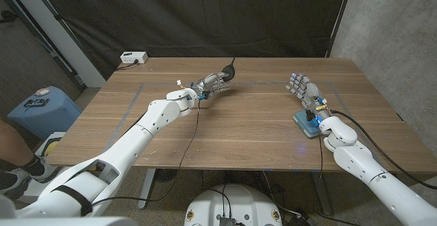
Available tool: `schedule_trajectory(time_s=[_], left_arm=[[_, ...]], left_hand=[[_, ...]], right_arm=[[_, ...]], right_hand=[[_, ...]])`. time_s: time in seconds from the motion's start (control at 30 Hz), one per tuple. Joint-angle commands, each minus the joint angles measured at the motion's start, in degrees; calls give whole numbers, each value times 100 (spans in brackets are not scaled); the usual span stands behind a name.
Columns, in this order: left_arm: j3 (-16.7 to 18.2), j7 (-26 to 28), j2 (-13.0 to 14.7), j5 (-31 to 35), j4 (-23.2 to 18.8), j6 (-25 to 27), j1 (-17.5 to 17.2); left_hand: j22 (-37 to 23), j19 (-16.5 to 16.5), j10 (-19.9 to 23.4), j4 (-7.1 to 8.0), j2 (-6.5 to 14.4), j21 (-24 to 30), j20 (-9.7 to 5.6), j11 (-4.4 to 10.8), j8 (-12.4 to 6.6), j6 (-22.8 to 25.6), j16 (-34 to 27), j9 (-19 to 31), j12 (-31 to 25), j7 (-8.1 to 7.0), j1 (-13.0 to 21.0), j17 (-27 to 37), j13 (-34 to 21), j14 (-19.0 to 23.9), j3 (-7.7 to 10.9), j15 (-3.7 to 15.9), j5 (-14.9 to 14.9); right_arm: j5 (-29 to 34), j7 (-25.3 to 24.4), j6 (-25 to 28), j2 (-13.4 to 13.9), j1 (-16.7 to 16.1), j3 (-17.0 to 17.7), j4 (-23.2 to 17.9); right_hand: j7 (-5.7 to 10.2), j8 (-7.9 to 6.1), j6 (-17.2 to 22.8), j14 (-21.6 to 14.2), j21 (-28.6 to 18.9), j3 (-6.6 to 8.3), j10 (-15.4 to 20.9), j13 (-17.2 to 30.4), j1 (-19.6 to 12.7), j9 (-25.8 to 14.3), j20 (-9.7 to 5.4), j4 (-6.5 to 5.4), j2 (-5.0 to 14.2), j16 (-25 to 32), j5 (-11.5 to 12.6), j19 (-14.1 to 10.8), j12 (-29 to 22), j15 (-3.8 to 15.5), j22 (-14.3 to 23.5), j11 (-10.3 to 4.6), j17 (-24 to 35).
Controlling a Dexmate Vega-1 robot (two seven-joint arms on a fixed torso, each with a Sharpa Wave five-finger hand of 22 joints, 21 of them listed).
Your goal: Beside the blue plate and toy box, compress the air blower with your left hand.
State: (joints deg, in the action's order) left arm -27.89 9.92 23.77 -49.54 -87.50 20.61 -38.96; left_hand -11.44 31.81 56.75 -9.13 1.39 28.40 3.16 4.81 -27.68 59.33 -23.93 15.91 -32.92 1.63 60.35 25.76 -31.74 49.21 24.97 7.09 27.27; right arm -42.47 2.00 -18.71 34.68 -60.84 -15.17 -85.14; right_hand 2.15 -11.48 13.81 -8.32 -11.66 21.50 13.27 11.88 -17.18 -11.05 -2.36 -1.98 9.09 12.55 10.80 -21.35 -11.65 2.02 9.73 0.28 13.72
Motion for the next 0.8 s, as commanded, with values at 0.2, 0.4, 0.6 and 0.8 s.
schedule_trajectory(time_s=[0.2, 0.4, 0.6, 0.8], left_arm=[[-74, -152, -67, 10, 147, -12, 100], [-99, -184, -76, 29, 174, 2, 132], [-110, -252, -83, 28, 202, 8, 158], [-114, -250, -33, 47, 155, 56, 153]], left_hand=[[-14, -129, -168, 121, 117, 0, 62, -110, 114, -214, 81, -37, 130, 70, -111, -12, 28, -92, -62, -93, -64], [-12, -181, -224, 163, 111, -10, 89, -146, 157, -279, 129, -64, 187, 94, -218, -40, 34, -144, -87, -105, -80], [-10, -276, -341, 185, 112, -38, 144, -194, 216, -369, 171, -93, 273, 164, -301, -43, 46, -243, -117, -202, -102], [-8, -336, -400, 200, 92, -56, 165, -194, 272, -458, 195, -118, 329, 220, -381, -51, 55, -300, -152, -233, -123]], right_arm=[[-39, 72, -1, 40, 36, 38, 57], [-51, 118, -4, 49, 63, 42, 93], [-69, 163, 24, 74, 78, 41, 104], [-65, 220, 8, 54, 137, 19, 167]], right_hand=[[-5, -6, 36, -14, 22, 20, 43, 5, 26, -25, 0, 48, 9, 54, -3, -43, -12, 150, 30, -10, 7], [-10, -5, 33, -14, 23, 19, 42, 5, 31, -25, 2, 48, 9, 56, -3, -42, -12, 149, 30, -23, 9], [-11, -5, 32, -14, 23, 21, 43, 5, 28, -25, 2, 54, 8, 55, -3, -42, -13, 153, 30, -22, 8], [-9, -5, 31, -17, 23, 20, 49, 5, 27, -25, 3, 60, 6, 57, -4, -44, -15, 147, 30, -6, 8]])
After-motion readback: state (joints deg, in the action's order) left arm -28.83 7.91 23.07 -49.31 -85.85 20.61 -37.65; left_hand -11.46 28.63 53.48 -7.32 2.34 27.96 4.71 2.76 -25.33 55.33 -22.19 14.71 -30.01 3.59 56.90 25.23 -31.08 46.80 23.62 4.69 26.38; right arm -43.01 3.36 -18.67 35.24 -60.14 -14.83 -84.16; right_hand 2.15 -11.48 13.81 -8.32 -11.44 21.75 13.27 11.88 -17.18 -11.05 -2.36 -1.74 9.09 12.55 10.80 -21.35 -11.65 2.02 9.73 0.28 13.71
